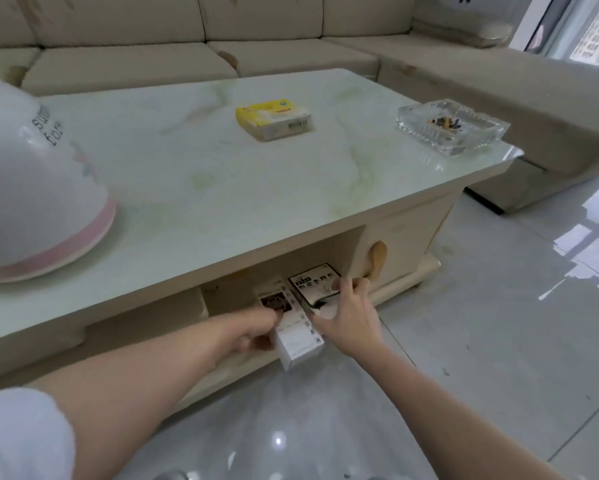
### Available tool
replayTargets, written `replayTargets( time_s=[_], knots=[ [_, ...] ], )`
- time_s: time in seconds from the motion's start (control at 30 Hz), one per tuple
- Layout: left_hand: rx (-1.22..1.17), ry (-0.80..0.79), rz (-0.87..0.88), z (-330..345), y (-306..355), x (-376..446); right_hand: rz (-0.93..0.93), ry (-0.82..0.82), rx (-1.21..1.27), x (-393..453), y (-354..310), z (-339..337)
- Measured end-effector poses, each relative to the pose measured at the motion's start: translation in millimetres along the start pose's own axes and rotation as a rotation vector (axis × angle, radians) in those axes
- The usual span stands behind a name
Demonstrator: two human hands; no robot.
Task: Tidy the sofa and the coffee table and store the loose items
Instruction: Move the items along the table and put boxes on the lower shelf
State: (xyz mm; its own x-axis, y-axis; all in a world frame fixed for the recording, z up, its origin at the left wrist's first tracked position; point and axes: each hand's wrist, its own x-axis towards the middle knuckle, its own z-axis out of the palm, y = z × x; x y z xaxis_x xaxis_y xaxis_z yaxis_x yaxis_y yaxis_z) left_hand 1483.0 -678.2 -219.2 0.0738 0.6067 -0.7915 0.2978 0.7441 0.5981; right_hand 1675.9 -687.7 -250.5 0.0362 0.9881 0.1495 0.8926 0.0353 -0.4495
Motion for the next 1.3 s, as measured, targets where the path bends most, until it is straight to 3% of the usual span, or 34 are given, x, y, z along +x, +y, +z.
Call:
replayTargets(
  time_s=[0.17, 0.3, 0.4, 0.5, 0.57, 0.67, 0.73, 0.87, 0.93, 1.0, 1.13, 1.3],
  knots=[
    [0.144, 0.143, 0.101, -13.3, -3.2, 31.1, 0.066, -0.153, -0.112, 16.0, -3.1, 33.9],
    [0.359, 0.277, 0.207, -3.9, -6.6, 49.6, 0.066, -0.282, 0.032, 19.4, 5.4, 42.2],
    [0.461, 0.299, 0.319, -0.7, -15.6, 50.6, 0.034, -0.301, 0.005, 25.7, 2.2, 41.7],
    [0.801, 0.29, 0.42, -3.5, -21.6, 30.7, 0.011, -0.326, -0.184, 25.9, -5.4, 35.4],
    [1.151, 0.304, 0.502, 4.1, -20.2, 5.0, -0.006, -0.218, -0.204, 16.5, -8.0, 24.3],
    [1.531, 0.289, 0.832, 29.0, -0.5, -55.8, -0.082, 0.084, -0.067, 2.9, -5.0, -11.7],
    [1.58, 0.358, 1.124, 45.1, 17.2, -96.3, -0.147, 0.3, 0.033, 2.3, -0.2, -44.0],
    [1.344, 0.583, 1.624, 35.9, 77.2, -157.8, -0.221, 0.574, 0.319, 36.1, -12.4, -123.1],
    [1.367, 0.661, 1.582, 10.9, 111.1, -165.7, -0.227, 0.603, 0.361, 64.5, -29.8, -153.1],
    [1.371, 0.711, 1.376, -21.8, 133.1, -162.3, -0.272, 0.554, 0.27, 93.2, -53.3, -172.4],
    [1.255, 0.68, 1.13, -75.3, 139.1, -129.3, -0.308, 0.187, 0.017, 150.8, -98.1, -175.7],
    [1.119, 0.8, 1.094, -77.1, 136.9, -114.6, -0.285, -0.058, -0.079, 202.2, -132.4, -147.3]
  ],
)
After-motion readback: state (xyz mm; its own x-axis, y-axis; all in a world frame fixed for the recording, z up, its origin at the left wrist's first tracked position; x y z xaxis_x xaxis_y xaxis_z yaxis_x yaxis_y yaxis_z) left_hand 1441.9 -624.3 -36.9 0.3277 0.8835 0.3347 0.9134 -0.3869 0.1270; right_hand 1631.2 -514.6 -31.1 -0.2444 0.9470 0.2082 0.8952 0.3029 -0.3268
